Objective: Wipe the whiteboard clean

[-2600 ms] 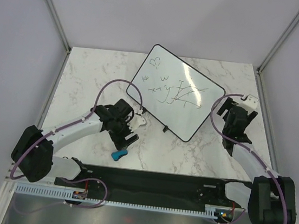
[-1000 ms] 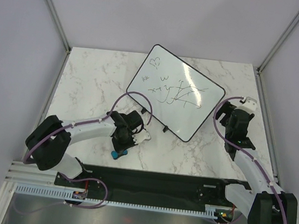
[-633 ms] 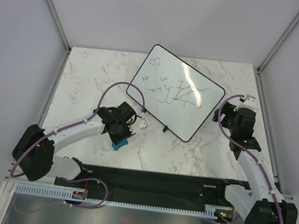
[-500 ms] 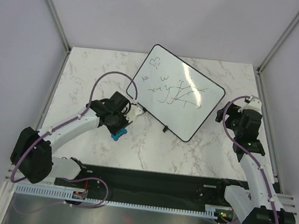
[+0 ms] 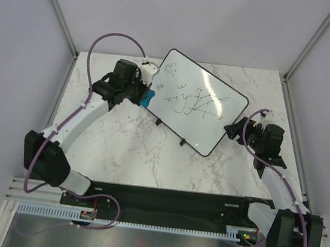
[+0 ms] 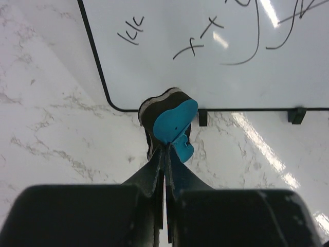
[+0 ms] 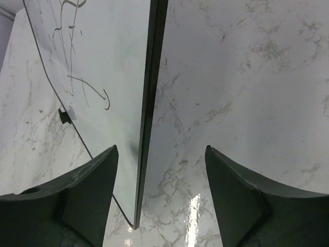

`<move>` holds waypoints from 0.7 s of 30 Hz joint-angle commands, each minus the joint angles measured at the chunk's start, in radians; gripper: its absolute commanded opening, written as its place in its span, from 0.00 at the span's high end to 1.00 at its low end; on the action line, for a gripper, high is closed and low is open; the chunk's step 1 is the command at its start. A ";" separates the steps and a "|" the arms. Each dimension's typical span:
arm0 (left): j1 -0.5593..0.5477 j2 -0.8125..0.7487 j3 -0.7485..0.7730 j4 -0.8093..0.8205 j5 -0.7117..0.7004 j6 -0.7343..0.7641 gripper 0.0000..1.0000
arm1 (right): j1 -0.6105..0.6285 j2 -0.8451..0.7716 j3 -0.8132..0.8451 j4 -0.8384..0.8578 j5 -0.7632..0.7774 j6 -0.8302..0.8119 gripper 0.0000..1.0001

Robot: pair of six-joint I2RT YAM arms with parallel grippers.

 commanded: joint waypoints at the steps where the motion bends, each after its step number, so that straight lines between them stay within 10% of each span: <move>1: 0.003 0.066 0.076 0.101 0.025 -0.058 0.98 | -0.003 0.045 -0.028 0.209 -0.122 0.049 0.25; 21: 0.041 0.596 0.627 0.241 0.016 -0.157 0.98 | -0.005 0.130 -0.064 0.282 -0.164 -0.108 0.99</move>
